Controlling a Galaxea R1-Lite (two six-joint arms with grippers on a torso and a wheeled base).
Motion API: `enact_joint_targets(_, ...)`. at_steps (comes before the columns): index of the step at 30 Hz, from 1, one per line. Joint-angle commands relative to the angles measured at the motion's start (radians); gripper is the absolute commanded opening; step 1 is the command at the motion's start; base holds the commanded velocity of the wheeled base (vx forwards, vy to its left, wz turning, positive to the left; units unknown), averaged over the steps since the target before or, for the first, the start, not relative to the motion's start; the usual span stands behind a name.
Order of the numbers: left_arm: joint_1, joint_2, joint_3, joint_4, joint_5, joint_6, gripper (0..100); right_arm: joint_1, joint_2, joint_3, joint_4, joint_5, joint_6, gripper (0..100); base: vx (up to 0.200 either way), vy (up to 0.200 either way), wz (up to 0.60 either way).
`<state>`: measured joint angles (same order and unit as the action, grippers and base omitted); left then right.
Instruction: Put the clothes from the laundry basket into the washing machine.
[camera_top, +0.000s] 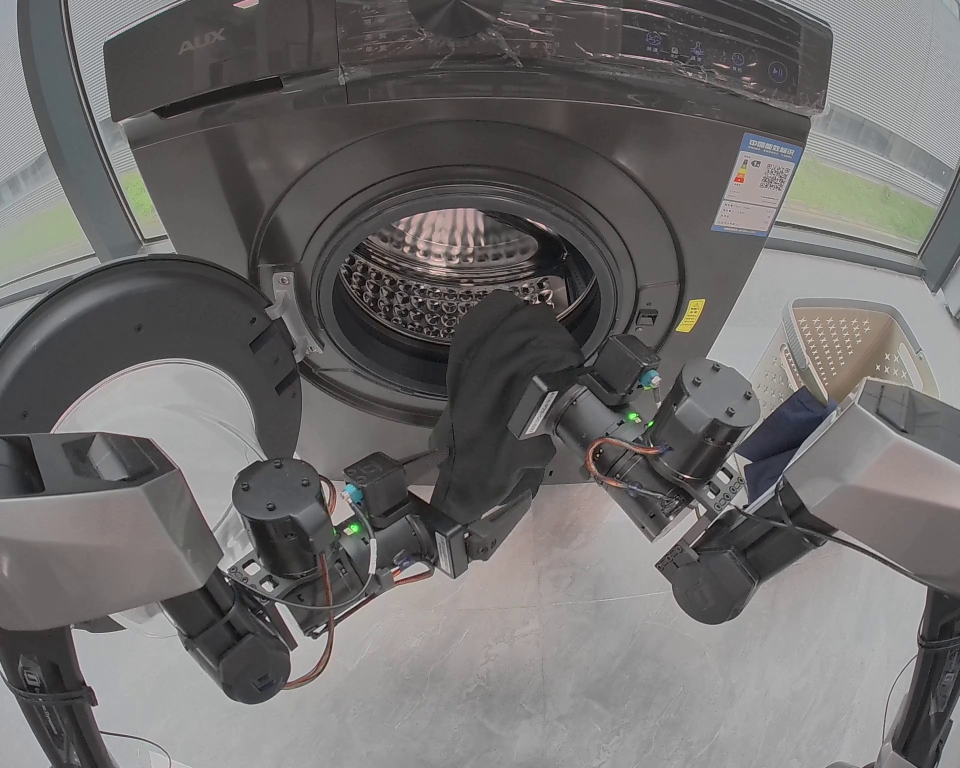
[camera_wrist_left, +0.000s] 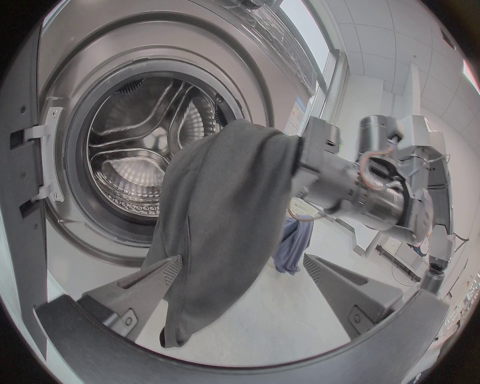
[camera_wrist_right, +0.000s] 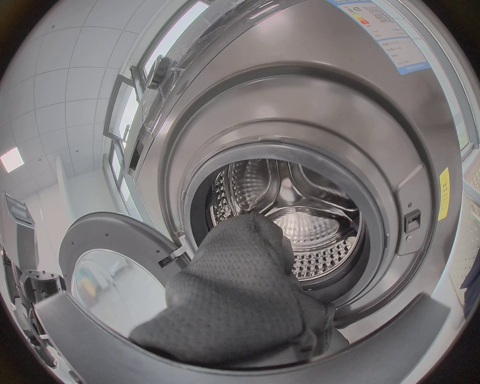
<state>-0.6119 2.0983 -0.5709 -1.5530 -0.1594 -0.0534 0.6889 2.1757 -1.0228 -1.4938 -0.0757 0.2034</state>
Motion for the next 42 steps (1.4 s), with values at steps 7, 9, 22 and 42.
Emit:
enact_joint_targets(7, 0.015, 0.115, -0.133, 0.001, 0.006, 0.000, 100, 0.043, 0.019, -0.003, -0.002, -0.001, 0.010, 0, 0.000, 0.000, 0.00)
enact_joint_targets(9, 0.023, 0.138, -0.158, 0.001, 0.007, 0.009, 100, 0.049, 0.018, -0.003, -0.003, -0.001, 0.010, 0, 0.000, 0.000, 0.00)
enact_joint_targets(22, 0.038, 0.221, -0.271, 0.001, 0.040, 0.004, 100, 0.069, 0.016, 0.003, -0.011, -0.001, 0.016, 0, 0.000, 0.000, 0.00)
enact_joint_targets(42, 0.098, 0.301, -0.397, 0.002, 0.130, -0.003, 100, 0.075, 0.022, 0.015, -0.034, -0.010, 0.025, 0, 0.000, 0.000, 0.00)
